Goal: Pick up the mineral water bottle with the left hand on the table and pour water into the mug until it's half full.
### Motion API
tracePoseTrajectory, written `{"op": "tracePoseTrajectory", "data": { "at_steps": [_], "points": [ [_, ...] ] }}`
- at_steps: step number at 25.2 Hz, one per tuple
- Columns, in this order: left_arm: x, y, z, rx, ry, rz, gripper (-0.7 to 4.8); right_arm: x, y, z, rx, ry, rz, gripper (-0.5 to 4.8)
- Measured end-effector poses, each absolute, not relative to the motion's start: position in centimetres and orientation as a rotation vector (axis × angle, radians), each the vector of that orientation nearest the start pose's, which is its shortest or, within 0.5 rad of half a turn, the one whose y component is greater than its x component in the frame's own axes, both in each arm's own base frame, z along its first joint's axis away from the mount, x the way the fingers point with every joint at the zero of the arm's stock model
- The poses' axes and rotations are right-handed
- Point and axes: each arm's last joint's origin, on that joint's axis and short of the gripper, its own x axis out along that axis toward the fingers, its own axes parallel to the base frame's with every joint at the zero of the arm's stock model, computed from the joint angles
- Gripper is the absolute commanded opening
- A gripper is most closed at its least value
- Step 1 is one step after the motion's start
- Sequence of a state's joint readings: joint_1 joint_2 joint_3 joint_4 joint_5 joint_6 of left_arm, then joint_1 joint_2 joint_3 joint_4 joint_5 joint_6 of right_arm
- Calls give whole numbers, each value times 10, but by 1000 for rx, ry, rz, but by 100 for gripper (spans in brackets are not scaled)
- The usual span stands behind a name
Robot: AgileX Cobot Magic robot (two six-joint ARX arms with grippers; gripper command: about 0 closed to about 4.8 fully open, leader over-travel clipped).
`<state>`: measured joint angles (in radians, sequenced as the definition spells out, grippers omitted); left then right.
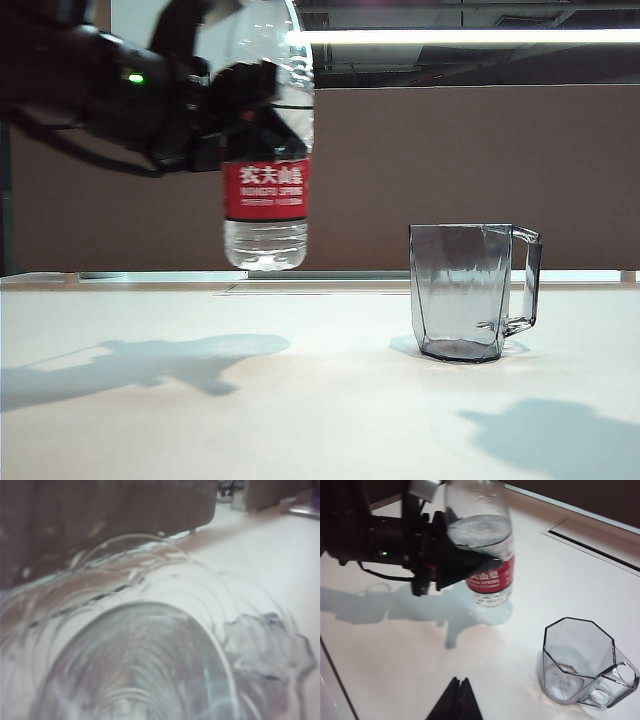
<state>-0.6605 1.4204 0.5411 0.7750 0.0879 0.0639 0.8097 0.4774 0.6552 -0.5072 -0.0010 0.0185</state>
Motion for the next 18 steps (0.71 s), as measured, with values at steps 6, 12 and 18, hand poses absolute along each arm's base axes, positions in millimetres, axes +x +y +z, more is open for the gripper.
{"op": "tracePoseTrajectory", "data": {
  "at_steps": [6, 12, 18],
  "points": [
    [245, -193, 198, 172, 160, -757, 183, 74, 78, 296, -116, 319, 800, -9],
    [282, -221, 194, 344, 145, -775, 183, 75, 77, 296, -121, 314, 747, -8],
    [305, -239, 189, 490, 100, -791, 183, 76, 76, 296, -124, 313, 722, -9]
  ]
}}
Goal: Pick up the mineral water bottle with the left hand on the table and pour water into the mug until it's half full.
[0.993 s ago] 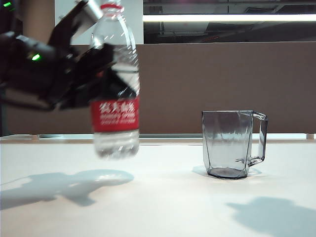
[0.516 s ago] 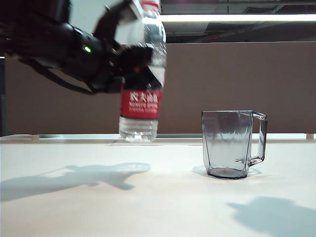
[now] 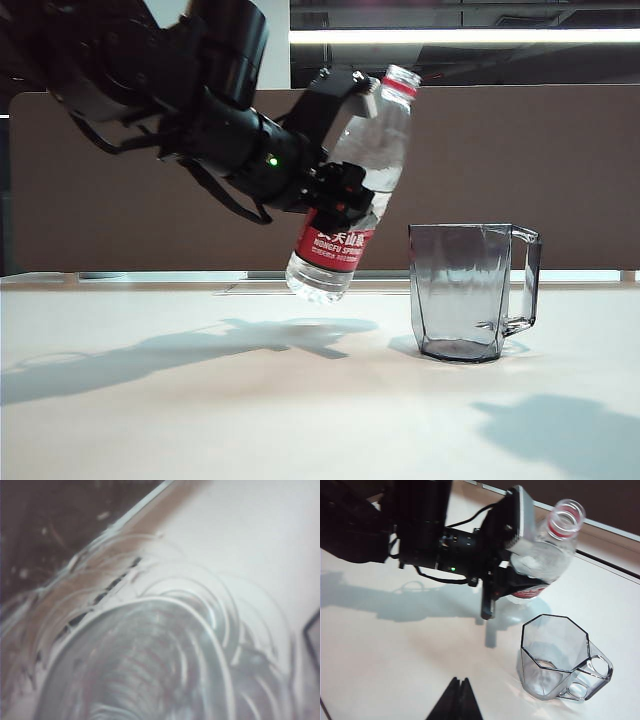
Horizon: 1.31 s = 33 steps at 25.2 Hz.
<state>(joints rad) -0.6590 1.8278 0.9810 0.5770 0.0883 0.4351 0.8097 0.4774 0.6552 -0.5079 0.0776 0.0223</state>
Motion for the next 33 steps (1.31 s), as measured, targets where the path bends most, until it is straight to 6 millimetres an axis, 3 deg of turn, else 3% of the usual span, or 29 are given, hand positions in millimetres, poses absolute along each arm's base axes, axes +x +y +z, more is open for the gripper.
{"op": "tracePoseTrajectory", "data": {
  "at_steps": [7, 20, 33],
  "points": [
    [319, -250, 185, 613, 93, -809, 183, 76, 76, 295, -127, 320, 721, -9],
    [326, -244, 176, 949, -12, -822, 184, 76, 76, 295, -127, 320, 720, -9],
    [327, -244, 176, 1054, -61, -824, 185, 76, 76, 295, -127, 320, 720, -9]
  ]
}}
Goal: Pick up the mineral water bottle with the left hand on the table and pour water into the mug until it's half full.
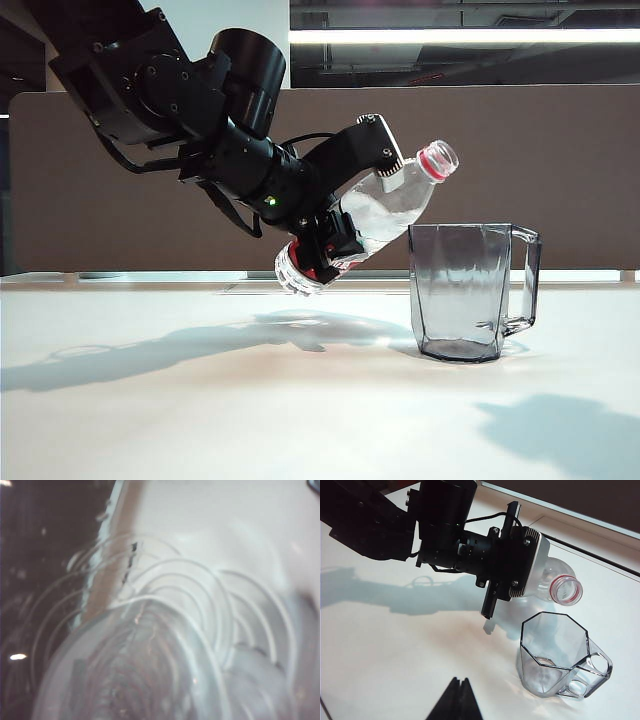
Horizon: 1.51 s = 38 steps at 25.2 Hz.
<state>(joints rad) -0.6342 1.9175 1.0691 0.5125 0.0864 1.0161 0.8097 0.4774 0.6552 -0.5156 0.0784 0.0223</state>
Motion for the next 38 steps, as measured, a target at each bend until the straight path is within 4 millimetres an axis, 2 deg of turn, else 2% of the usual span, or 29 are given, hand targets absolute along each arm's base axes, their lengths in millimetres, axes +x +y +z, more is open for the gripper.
{"op": "tracePoseTrajectory", "data": {
  "at_steps": [10, 17, 38],
  "points": [
    [328, -243, 177, 1149, -117, -819, 187, 76, 76, 295, -127, 320, 720, -9],
    [333, -241, 169, 1207, -122, -818, 188, 75, 75, 293, -138, 342, 719, -8],
    [334, -243, 175, 1316, -234, -781, 188, 74, 75, 293, -136, 339, 719, -8]
  ]
}}
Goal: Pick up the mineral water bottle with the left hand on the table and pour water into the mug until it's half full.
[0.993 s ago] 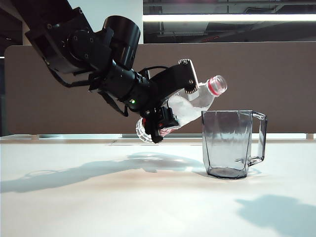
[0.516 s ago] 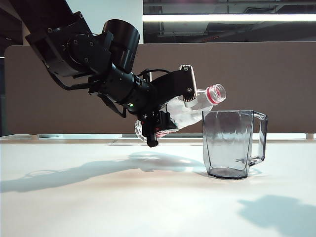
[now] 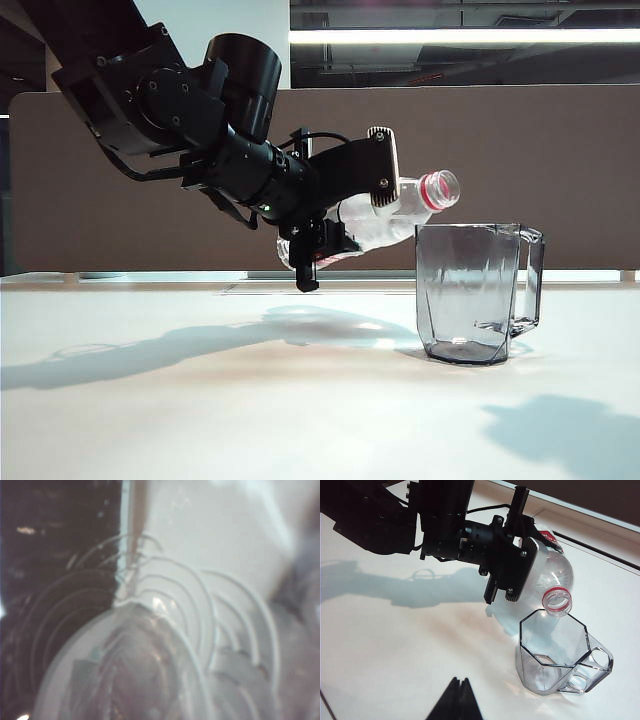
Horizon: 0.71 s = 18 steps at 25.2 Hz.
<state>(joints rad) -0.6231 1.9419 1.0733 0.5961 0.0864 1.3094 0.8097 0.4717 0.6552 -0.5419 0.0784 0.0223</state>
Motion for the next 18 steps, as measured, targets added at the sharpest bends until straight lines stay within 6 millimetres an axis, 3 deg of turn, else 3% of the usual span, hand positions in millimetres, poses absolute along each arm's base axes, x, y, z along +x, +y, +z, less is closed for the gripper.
{"op": "tracePoseTrajectory", "data": {
  "at_steps": [18],
  "points": [
    [330, -250, 180, 1392, -324, -764, 188, 74, 75, 293, -137, 341, 719, -8]
  ]
}}
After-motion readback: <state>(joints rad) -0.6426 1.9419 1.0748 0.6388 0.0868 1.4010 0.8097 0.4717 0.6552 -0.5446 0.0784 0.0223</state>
